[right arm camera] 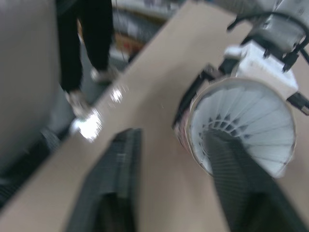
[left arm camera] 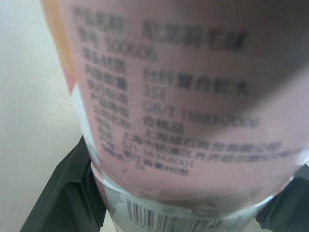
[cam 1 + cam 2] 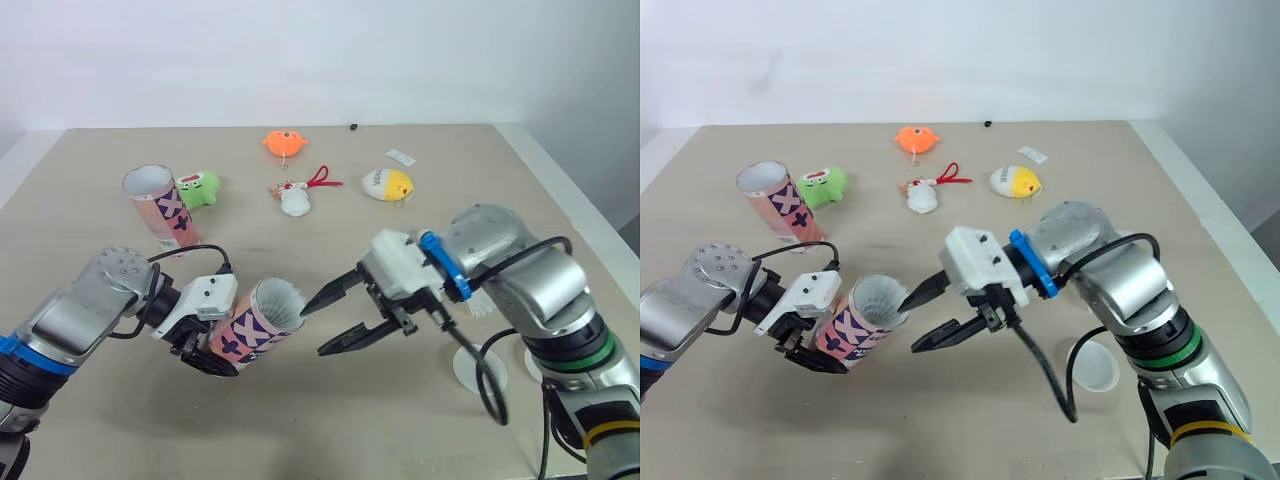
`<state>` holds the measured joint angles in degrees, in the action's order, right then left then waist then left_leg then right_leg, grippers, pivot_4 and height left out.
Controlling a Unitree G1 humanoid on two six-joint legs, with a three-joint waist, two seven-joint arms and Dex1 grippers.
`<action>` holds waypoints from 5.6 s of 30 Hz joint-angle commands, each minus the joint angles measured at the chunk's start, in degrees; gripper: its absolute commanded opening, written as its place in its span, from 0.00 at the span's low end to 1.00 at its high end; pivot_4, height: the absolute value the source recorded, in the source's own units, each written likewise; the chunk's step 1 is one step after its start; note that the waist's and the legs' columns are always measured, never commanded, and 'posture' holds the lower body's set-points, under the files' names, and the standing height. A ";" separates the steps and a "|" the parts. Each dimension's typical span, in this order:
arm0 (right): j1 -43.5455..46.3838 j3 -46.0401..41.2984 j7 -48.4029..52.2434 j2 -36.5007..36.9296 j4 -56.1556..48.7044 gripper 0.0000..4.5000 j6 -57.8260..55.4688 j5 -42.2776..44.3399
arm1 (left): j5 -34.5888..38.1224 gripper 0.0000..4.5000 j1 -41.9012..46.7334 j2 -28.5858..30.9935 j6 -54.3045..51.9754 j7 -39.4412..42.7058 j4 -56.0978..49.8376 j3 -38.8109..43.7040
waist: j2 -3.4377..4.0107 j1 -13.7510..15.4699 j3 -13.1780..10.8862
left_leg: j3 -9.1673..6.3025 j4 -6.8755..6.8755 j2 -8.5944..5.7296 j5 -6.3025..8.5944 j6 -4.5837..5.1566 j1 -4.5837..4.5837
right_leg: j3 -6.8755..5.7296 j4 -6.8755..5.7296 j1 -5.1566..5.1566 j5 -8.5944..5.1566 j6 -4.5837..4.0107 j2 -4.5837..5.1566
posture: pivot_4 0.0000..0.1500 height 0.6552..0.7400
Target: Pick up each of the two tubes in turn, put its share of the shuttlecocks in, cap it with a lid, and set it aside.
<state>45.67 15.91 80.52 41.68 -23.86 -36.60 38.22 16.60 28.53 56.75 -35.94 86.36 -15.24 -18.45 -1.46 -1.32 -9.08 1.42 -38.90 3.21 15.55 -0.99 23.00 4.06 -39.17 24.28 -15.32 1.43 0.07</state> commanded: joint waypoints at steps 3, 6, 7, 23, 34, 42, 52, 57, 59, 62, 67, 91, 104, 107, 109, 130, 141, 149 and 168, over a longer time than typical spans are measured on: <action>-0.22 -6.11 -0.83 2.29 -4.14 0.56 -7.05 9.31 | -0.37 0.68 0.67 -0.71 0.52 -0.15 -0.12 -0.86 | 0.00 0.00 0.00 | -0.01 0.00 0.00 0.00 0.00 0.00 | -0.01 0.00 0.00 0.00 0.00 -0.01 | 1.00 0.91; -3.20 -10.39 -4.60 4.42 -4.60 0.56 -8.23 9.82 | -0.28 0.68 0.69 -1.13 0.26 -0.43 -0.52 -0.91 | 0.00 0.13 0.00 | -0.02 -0.01 -0.02 0.00 0.00 0.00 | -0.01 0.00 -0.02 0.00 0.01 0.01 | 1.00 0.91; -4.86 -12.46 -6.64 5.52 -4.68 0.56 -8.90 9.76 | -0.17 0.68 0.52 -1.16 0.07 -0.54 -0.88 -0.83 | -0.01 0.23 0.01 | -0.02 -0.02 -0.04 0.00 0.00 0.01 | -0.02 0.00 -0.02 0.00 0.02 0.03 | 1.00 0.91; -64.36 -55.86 -26.01 5.37 -17.91 0.56 -9.68 2.98 | 0.80 0.68 -0.89 -3.88 0.22 -2.61 -0.92 -1.66 | -0.03 1.10 0.08 | -0.26 -0.11 -0.47 0.02 0.03 -0.19 | 0.11 0.05 -0.50 -0.16 0.48 0.32 | 1.00 0.91; -63.42 -48.32 -32.68 2.55 -4.63 0.56 -0.84 -7.01 | -0.31 0.68 1.10 -5.80 1.76 -2.11 1.66 -2.81 | -0.08 0.33 0.04 | 0.07 -0.11 -0.60 -0.36 0.40 -0.80 | 0.61 0.15 -1.05 -0.07 0.78 0.29 | 1.00 0.91; -54.91 -40.99 -36.02 2.38 4.73 0.56 1.47 -11.35 | 0.22 0.68 -0.21 -4.98 0.86 -2.67 0.32 -1.87 | -0.07 0.23 0.05 | 0.09 -0.10 -0.64 -0.36 0.41 -0.71 | 0.70 0.20 -1.00 0.07 1.08 0.29 | 1.00 0.91; -46.53 -33.95 -38.14 1.92 12.16 0.56 3.92 -15.32 | 0.99 0.68 -1.33 -3.84 -0.48 -3.39 -1.61 -0.90 | -0.07 0.06 0.03 | 0.12 -0.08 -0.64 -0.34 0.44 -0.66 | 0.74 0.20 -0.92 0.05 1.09 0.27 | 1.00 0.91; -44.46 -31.91 -38.97 1.80 14.91 0.51 5.08 -17.31 | 1.57 0.68 -1.77 -3.11 -1.06 -3.94 -2.45 -0.60 | -0.06 0.03 0.03 | 0.11 -0.07 -0.60 -0.33 0.45 -0.65 | 0.73 0.20 -0.89 0.04 1.06 0.22 | 1.00 0.91; -44.21 -31.65 -39.00 1.70 15.10 0.39 5.78 -17.54 | 1.80 0.68 -1.99 -2.89 -1.24 -4.15 -2.84 -0.53 | -0.06 0.03 0.03 | 0.11 -0.02 -0.61 -0.33 0.45 -0.65 | 0.72 0.20 -0.87 0.02 1.04 0.22 | 1.00 0.91; -44.47 -31.60 -37.97 1.64 13.82 0.06 6.14 -16.71 | 2.00 0.68 -2.09 -2.85 -1.48 -4.41 -3.14 -0.57 | -0.06 0.01 0.03 | 0.12 0.02 -0.60 -0.32 0.47 -0.65 | 0.74 0.20 -0.86 0.00 1.03 0.22 | 1.00 0.91; -46.50 -32.46 -35.53 1.68 9.69 0.00 5.42 -13.76 | 2.14 0.68 -1.87 -2.98 -1.37 -4.68 -2.98 -0.86 | -0.06 0.02 0.02 | 0.10 0.03 -0.60 -0.32 0.47 -0.66 | 0.72 0.20 -0.87 -0.01 1.02 0.22 | 1.00 0.91; -8.70 -4.47 -13.67 11.91 -7.59 0.00 7.77 -12.10 | 1.48 0.68 0.34 -4.67 -0.57 -4.29 -0.48 -1.43 | -0.11 0.10 -0.22 | 0.08 0.06 -0.60 -0.37 0.55 -0.41 | 0.66 0.36 -0.67 0.10 0.93 0.28 | 1.00 0.91; 5.22 3.87 0.42 4.24 -2.33 0.31 11.55 -12.89 | 1.79 0.68 0.50 -3.93 -1.28 -4.64 -0.49 -0.89 | -0.08 0.15 -0.24 | -0.02 0.06 -0.58 -0.37 0.56 -0.20 | 0.54 0.19 -0.40 0.21 0.56 0.25 | 1.00 0.91; 6.97 1.86 2.34 2.55 -2.37 0.61 8.54 -7.56 | 1.79 0.68 0.51 -3.85 -1.24 -4.64 -0.41 -0.82 | -0.08 0.14 -0.24 | -0.03 0.06 -0.57 -0.38 0.56 -0.20 | 0.53 0.19 -0.41 0.21 0.54 0.25 | 1.00 0.91; 8.05 -0.39 2.16 0.85 -1.55 0.81 4.86 -2.22 | 1.78 0.68 0.40 -3.80 -1.25 -4.68 -0.49 -0.82 | -0.06 0.12 -0.25 | -0.03 0.06 -0.57 -0.38 0.56 -0.20 | 0.53 0.18 -0.40 0.22 0.53 0.25 | 1.00 0.91; 8.90 3.73 -4.26 -6.31 9.71 0.01 1.09 -8.79 | 2.00 0.68 0.11 -3.81 -1.51 -5.14 -0.91 -0.83 | 0.01 0.10 -0.29 | -0.11 0.05 -0.57 -0.40 0.55 0.05 | 0.46 0.12 -0.19 0.21 0.45 0.24 | 1.00 0.91; 14.64 13.78 1.91 -8.68 15.04 0.01 -1.34 -14.88 | 1.60 0.68 0.95 -4.00 -0.87 -4.56 0.32 -1.15 | 0.03 0.07 -0.31 | -0.17 0.04 -0.56 -0.40 0.54 0.05 | 0.41 0.11 -0.19 0.23 0.42 0.21 | 1.00 0.91; 20.22 22.11 8.76 -14.97 24.26 0.01 4.14 -21.83 | 1.43 0.68 0.99 -4.20 -0.46 -4.67 1.03 -0.98 | 0.08 0.07 -0.32 | -0.25 0.04 -0.53 -0.47 0.51 0.05 | 0.33 0.08 -0.17 0.28 0.31 0.17 | 1.00 0.91; 25.18 10.21 11.38 -16.51 29.33 0.01 -0.46 -16.49 | 1.28 0.68 0.45 -4.93 1.79 -5.12 2.38 -0.55 | 0.15 0.13 -0.37 | -0.54 0.04 -0.48 -0.66 0.38 0.12 | 0.11 0.01 -0.18 0.40 0.15 0.10 | 1.00 0.91</action>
<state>68.48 30.64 89.85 24.13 5.99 -37.33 19.98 19.00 28.85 52.38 -35.14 82.73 -13.14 -19.59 -1.31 -1.19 -9.45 0.87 -38.86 2.71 14.89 -0.61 23.13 4.16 -39.17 24.10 -14.92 1.59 0.19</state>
